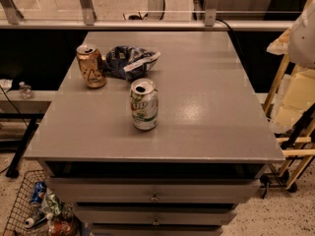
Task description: Knock 7up can over
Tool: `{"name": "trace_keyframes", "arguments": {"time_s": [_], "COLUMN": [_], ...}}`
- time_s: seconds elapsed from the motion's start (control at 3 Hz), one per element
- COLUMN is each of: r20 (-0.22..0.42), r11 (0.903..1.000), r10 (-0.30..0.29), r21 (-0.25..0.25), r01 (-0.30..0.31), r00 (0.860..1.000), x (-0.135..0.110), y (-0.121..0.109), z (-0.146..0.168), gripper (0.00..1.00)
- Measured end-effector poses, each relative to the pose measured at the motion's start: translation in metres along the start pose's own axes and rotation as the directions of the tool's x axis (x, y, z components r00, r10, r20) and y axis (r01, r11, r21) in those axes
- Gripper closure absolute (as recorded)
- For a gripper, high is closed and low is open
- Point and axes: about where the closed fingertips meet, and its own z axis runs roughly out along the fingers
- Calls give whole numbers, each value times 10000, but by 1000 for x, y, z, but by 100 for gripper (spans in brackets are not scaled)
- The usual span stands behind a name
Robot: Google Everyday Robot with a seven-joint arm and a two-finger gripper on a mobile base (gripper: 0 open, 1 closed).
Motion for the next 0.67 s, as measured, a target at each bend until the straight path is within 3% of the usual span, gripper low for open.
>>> {"name": "trace_keyframes", "arguments": {"time_s": [0.67], "r20": [355], "r11": [9998], "r10": [157], "r21": [-149], "r01": [-152], "r00": [9992], "x": [-1], "y": [2], "z": [0], "gripper": [0]}}
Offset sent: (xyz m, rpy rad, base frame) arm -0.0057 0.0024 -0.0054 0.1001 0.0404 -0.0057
